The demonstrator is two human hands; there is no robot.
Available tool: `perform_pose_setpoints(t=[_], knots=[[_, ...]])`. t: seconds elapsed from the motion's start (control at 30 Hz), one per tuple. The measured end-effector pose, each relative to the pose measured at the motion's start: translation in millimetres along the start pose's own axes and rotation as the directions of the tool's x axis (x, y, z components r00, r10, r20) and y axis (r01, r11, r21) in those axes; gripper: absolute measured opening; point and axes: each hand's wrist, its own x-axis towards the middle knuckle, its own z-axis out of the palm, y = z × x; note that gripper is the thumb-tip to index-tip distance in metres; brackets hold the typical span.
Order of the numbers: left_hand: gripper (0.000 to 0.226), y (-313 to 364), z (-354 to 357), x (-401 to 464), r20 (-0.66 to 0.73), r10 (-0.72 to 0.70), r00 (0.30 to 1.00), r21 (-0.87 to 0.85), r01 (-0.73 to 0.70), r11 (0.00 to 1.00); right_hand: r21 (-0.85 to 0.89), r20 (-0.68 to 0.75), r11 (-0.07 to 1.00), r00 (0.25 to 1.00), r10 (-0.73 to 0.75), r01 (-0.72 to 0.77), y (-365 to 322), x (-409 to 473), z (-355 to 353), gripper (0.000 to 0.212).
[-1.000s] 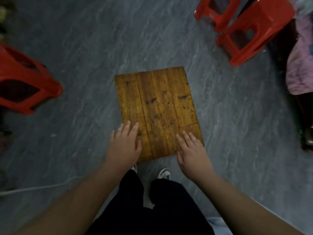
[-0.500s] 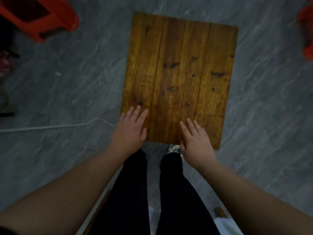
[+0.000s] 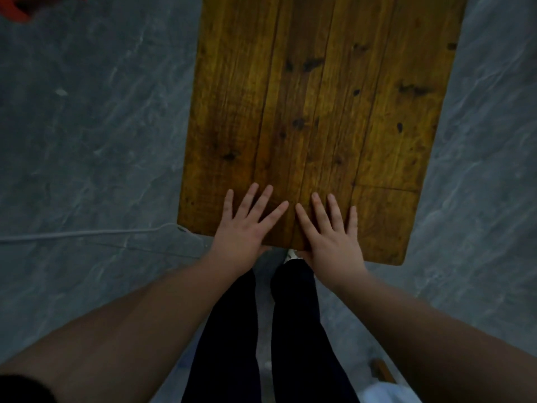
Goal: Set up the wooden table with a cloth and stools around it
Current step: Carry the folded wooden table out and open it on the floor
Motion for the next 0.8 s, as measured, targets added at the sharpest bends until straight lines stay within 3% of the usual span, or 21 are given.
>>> perform_pose_setpoints(t=[0.5,0.8], knots=[[0.094,-26,-62,87,0.014,-0.031,0.999,0.008,0.030,1.000,0.006,-0.065,1.000,0.998,-0.017,0.018,41,75,-55,0.097],[0.091,-52,-111,174,-0.083,-0.040,0.996,-0.001,0.040,0.999,0.008,-0.092,1.000,0.996,0.010,-0.009,86,146,-111,0.088]])
